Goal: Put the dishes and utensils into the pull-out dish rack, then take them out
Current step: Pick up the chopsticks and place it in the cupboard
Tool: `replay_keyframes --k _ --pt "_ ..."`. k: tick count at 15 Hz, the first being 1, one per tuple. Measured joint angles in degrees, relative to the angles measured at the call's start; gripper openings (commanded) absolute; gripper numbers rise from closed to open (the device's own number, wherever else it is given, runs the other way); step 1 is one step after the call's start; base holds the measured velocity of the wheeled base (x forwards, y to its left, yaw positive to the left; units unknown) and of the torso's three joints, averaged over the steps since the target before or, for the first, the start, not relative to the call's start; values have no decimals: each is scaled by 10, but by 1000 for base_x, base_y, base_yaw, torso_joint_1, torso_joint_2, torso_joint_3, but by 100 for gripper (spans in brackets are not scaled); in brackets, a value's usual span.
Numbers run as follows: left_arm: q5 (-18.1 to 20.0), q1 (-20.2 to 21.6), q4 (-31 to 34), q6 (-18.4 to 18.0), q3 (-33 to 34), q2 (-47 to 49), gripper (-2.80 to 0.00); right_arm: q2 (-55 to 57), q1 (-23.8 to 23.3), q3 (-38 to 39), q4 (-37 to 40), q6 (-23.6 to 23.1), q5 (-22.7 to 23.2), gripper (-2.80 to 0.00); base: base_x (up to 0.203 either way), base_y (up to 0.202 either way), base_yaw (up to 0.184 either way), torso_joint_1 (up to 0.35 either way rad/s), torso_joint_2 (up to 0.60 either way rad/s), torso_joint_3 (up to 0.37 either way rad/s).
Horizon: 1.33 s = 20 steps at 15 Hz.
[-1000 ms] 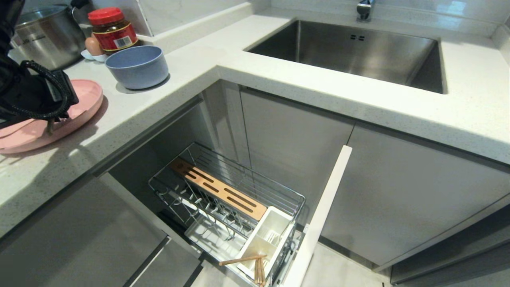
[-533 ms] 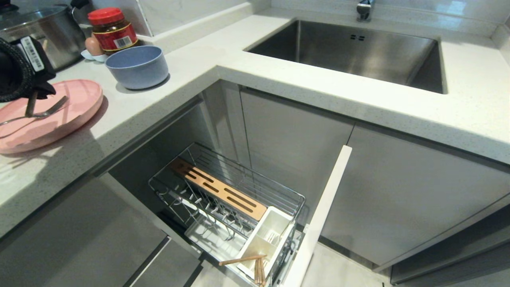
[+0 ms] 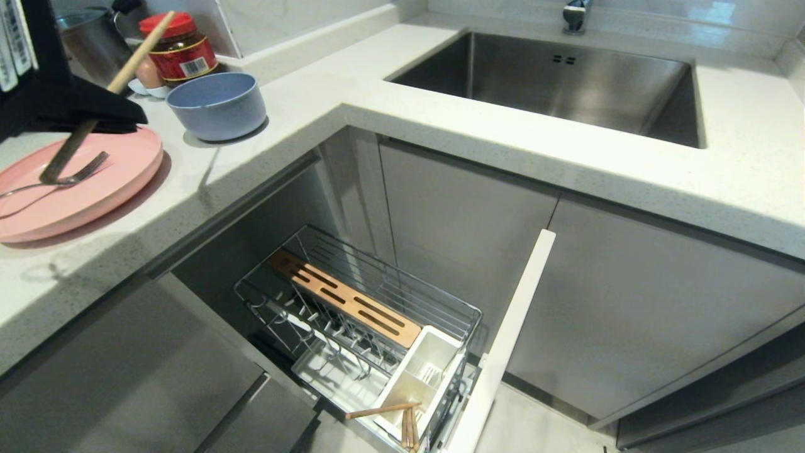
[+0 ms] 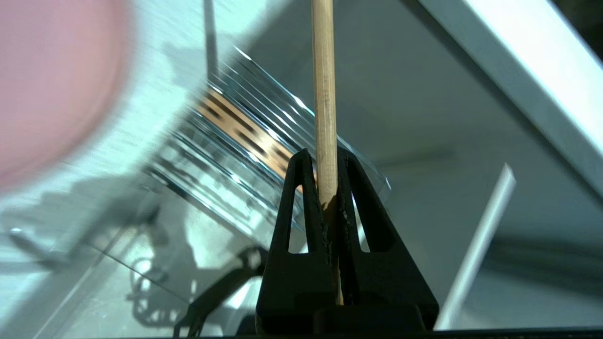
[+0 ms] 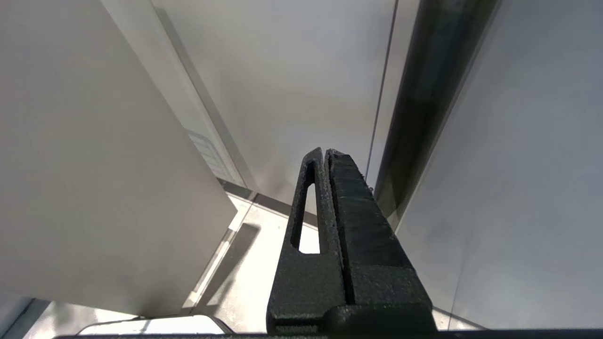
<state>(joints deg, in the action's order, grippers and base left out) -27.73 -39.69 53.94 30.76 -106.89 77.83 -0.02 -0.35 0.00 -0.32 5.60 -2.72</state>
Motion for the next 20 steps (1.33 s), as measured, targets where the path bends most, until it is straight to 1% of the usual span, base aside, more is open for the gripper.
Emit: replay_keyframes --k 1,3,6,9,15,18,20 --pt "0 -31 0 -1 18 -2 -280 0 0 0 0 0 0 -280 0 0 0 0 0 0" --pt "1 -64 0 -6 53 0 -280 0 0 0 0 0 0 -280 0 0 0 0 0 0" --pt "0 -94 0 -52 112 6 -280 0 0 0 0 0 0 -280 0 0 0 0 0 0" --pt "-1 -102 3 -118 172 8 -280 0 0 0 0 0 0 -280 0 0 0 0 0 0" --pt "0 -103 2 -248 287 2 -280 0 0 0 0 0 0 -280 0 0 0 0 0 0" --pt "3 -103 -1 -308 335 -1 -280 0 0 0 0 0 0 -280 0 0 0 0 0 0" --pt "7 -103 -2 -356 367 -5 -280 0 0 0 0 0 0 -280 0 0 0 0 0 0"
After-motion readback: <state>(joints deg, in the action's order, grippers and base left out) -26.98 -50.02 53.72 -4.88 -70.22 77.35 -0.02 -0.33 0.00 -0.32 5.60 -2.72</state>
